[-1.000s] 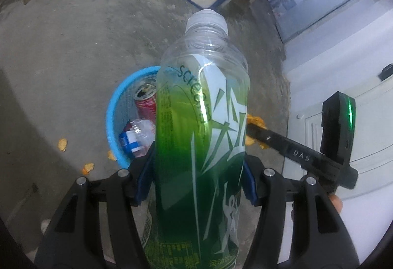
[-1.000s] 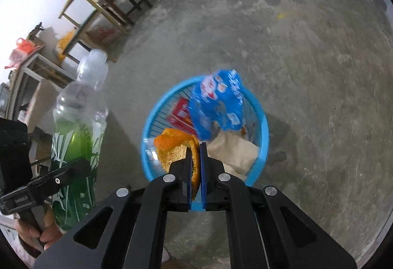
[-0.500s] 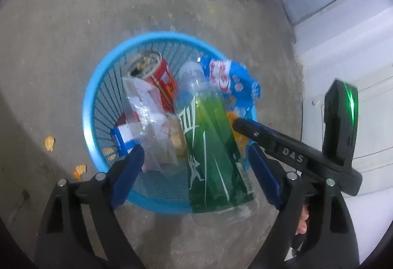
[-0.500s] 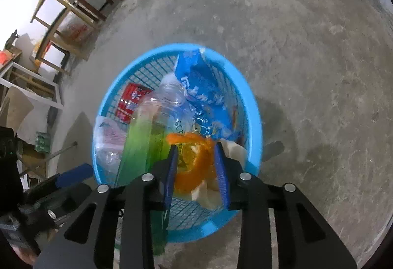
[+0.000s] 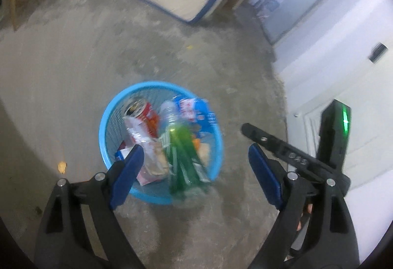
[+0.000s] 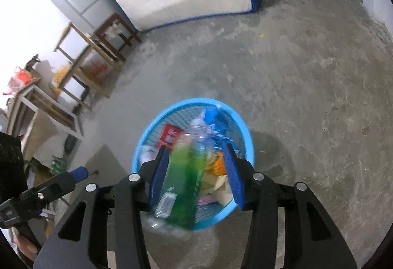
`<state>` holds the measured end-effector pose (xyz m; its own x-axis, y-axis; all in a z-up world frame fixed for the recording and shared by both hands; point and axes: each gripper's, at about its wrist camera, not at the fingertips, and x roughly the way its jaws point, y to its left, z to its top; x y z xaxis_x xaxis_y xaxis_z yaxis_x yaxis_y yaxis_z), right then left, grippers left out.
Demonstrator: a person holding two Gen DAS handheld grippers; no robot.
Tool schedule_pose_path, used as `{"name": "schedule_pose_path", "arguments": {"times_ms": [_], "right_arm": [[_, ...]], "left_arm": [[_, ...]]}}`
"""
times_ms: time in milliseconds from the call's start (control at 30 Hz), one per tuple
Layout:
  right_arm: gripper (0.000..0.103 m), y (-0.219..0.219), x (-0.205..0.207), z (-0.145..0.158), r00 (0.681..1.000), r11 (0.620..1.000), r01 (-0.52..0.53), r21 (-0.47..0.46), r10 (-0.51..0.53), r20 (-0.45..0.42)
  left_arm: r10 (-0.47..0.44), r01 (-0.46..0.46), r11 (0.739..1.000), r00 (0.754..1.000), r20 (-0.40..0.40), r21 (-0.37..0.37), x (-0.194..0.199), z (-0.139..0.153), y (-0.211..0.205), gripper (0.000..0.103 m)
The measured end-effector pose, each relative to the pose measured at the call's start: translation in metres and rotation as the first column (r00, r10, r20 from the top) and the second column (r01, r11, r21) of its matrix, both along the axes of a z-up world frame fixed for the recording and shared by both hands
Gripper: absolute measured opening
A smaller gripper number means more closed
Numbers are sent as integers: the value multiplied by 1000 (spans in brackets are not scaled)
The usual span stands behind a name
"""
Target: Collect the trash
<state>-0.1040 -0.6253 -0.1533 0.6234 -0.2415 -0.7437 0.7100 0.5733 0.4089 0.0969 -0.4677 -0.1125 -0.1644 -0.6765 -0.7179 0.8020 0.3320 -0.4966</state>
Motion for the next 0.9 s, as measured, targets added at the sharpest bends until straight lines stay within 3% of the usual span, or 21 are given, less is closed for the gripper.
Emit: {"name": "schedule_pose_path", "arguments": {"times_ms": [100,200,333,400,533,667,733,767,900], "right_arm": [[62,27,-4,28,1000,996,-16,-84,17,15],[75,67,-4,65,999,980,-30,-197,38,36],[82,117,4,97,995,954,-62,-293,80,51],[89,152,15,111,993,929,-90,-358,112,41],[97,214,34,135,987,865,-121,-488,156,33],[97,274,47,150,984,799,-130,-586,178,24],[97,302,49,156,975,778,-153,-609,219,35],[97,311,51,159,972,774,-165,-612,232,31],[97,345,56,164,970,783,-206,-587,244,-15]], "left_arm": [[-47,52,997,995,83,-58,-19,40,33,84],[-26,41,995,986,164,-87,-30,70,72,89],[85,-59,992,965,247,-111,-35,98,140,93],[172,-147,984,938,300,-104,-34,108,177,94],[349,-345,935,848,398,-84,-31,121,246,95],[513,-518,847,741,434,-117,-32,131,304,95],[572,-586,799,670,473,-135,-34,135,328,95],[599,-616,774,637,485,-146,-34,137,339,95],[671,-720,681,543,505,-132,-34,139,369,95]]}}
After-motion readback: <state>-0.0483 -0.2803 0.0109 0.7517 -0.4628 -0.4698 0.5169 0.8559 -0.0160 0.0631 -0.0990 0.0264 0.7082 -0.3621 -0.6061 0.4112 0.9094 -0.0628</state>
